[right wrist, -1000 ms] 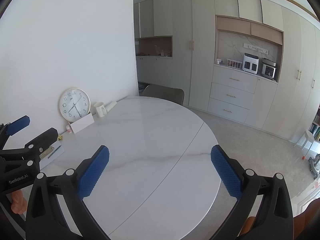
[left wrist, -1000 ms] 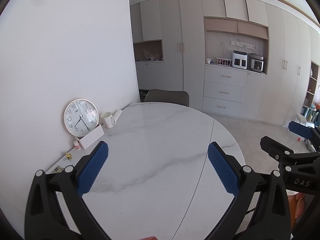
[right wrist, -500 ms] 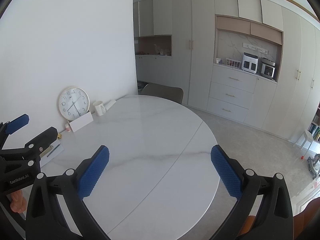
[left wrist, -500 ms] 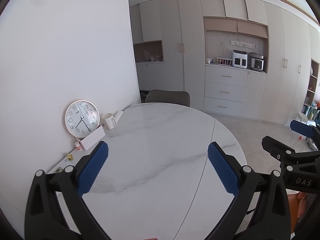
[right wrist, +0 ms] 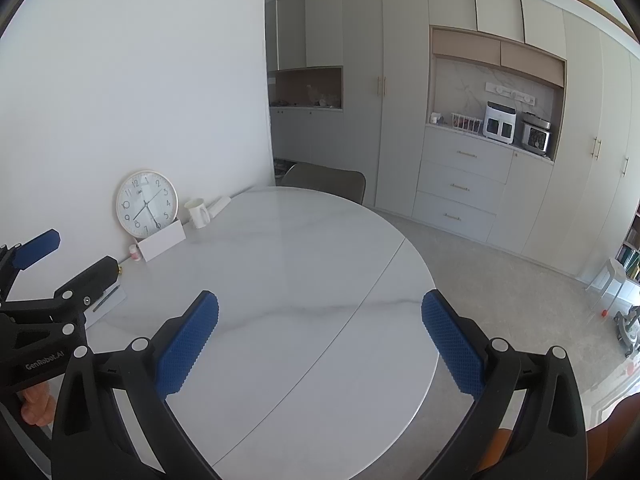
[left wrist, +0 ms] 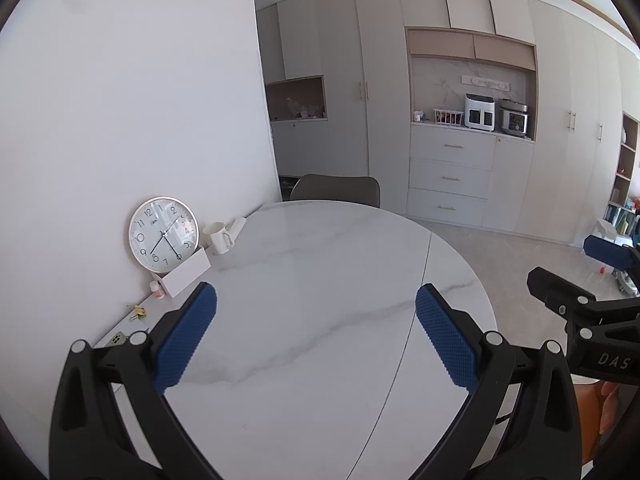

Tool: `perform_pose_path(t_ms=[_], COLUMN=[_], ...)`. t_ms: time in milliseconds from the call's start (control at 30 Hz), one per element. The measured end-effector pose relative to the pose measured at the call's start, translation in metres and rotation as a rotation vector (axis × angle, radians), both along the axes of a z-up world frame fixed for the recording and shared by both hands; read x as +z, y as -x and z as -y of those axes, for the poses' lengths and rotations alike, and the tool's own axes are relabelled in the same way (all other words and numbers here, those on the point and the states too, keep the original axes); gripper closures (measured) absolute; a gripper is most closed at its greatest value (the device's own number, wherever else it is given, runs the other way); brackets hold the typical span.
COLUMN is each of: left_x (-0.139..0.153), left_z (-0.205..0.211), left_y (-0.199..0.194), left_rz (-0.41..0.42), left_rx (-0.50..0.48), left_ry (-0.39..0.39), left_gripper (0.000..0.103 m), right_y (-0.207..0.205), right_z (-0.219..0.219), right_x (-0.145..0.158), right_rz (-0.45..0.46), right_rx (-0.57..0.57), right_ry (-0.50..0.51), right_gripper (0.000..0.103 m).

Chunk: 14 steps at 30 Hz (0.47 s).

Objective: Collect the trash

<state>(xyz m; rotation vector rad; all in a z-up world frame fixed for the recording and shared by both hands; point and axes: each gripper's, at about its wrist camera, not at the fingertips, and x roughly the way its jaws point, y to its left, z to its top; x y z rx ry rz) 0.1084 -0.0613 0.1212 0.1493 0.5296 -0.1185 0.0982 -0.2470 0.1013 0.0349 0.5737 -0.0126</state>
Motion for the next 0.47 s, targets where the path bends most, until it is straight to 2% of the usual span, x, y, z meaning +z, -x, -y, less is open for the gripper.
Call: perform_pose_path(t_ms=[467], left_x=[-0.0001], left_z=[0.0028], left_y=[0.0037], left_rz=[0.014], left_rx=[-0.019], left_ry=[0.003], left_gripper=[0.008], right_y=[0.0005], right_z=[0.0], right_x=[-0.0041], right_rz=[-0.012], right_rx=[0.007], right_ry=[-0.004], right_gripper=[0.002])
